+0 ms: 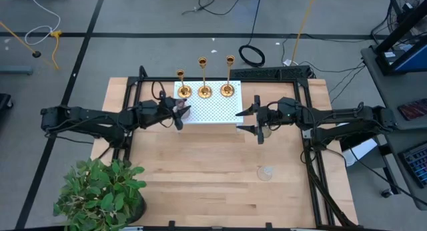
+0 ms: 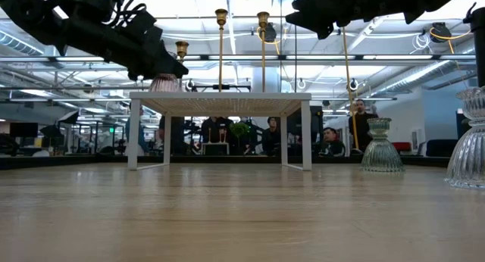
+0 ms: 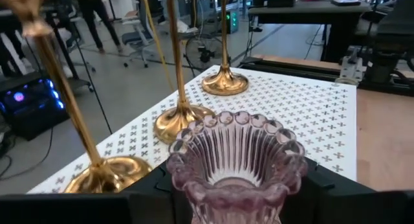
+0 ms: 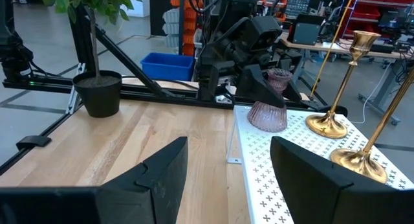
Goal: Pick & Place candle stick holders
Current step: Put the pink glass candle holder on the shelf
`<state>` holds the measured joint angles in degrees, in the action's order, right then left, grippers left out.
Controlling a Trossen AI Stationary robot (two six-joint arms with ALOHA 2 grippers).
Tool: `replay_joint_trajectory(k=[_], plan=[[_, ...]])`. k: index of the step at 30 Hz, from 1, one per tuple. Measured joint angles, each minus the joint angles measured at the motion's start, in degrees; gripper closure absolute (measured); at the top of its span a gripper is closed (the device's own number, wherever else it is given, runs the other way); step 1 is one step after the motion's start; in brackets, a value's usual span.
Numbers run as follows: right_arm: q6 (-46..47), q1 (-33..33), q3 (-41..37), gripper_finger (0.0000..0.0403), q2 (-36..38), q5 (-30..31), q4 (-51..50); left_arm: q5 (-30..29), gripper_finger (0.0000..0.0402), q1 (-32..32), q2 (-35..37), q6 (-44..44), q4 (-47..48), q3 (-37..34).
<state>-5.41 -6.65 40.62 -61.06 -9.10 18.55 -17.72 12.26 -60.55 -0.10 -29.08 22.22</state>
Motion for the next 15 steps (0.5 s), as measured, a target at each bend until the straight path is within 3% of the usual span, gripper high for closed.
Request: replay_joint_trajectory(k=[10, 15], plan=[[0.0, 0.0, 0.0, 0.0190, 0.0, 0.0, 0.0, 0.3, 0.0232, 0.1, -0.4, 2.1, -0.7, 0.0], [0.2, 0.0, 0.0, 0.0190, 0.0, 0.0, 0.0, 1.2, 0.0205, 0.1, -0.4, 3.6, -0.7, 0.0]])
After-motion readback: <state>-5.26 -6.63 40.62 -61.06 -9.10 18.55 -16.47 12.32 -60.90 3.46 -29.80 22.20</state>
